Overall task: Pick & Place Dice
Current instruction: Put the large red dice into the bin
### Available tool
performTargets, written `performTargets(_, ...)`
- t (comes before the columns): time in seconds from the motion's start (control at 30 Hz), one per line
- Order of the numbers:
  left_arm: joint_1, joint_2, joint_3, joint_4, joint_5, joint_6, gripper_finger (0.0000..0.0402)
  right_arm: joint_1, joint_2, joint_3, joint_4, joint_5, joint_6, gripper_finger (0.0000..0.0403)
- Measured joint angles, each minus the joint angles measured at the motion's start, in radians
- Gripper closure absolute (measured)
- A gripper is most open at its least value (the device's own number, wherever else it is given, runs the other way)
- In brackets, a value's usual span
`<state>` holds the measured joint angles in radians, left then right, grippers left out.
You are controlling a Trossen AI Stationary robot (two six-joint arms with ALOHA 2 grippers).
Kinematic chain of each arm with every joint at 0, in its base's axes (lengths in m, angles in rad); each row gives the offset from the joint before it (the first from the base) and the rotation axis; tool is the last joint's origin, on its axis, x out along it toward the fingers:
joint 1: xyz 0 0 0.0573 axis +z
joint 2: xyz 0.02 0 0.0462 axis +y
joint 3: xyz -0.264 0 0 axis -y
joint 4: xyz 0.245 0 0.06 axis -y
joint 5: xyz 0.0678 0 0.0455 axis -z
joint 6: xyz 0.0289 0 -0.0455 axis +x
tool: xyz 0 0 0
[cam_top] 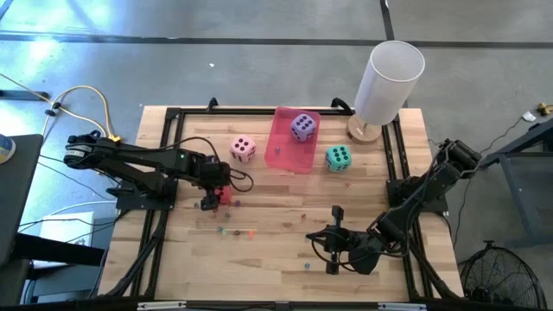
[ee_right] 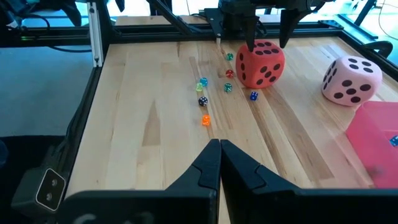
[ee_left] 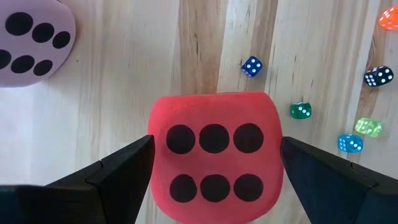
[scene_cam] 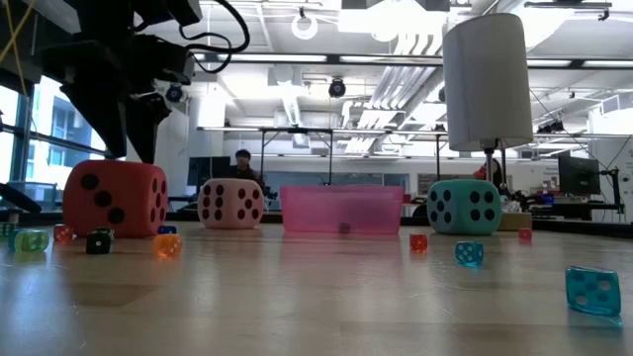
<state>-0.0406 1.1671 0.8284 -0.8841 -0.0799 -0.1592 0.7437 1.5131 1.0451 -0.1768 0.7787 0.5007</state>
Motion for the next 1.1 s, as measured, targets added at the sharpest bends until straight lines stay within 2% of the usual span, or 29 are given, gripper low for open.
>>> performTargets(0.3,-0.002,0.000,0.000,-0.001,0.000,-0.018,0.0063,0.000,0.000,0.000,0.000,0.000,0.000,0.0401)
performTargets(0.63,-0.054,0.000,0.000,-0.002,-0.003,-0.037,0.0063,0.000,0.000,0.000,0.000,0.000,0.000,0.0401)
performTargets(0.83,-0.056,0.000,0.000,-0.002,-0.075,-0.044,0.0063,0.000,0.000,0.000,0.000,0.000,0.003,0.0401)
performTargets(1.1,-0.055,0.000,-0.013,-0.005,-0.053,-0.054,0.0063,0.000,0.000,0.000,0.001,0.000,0.004,0.0401)
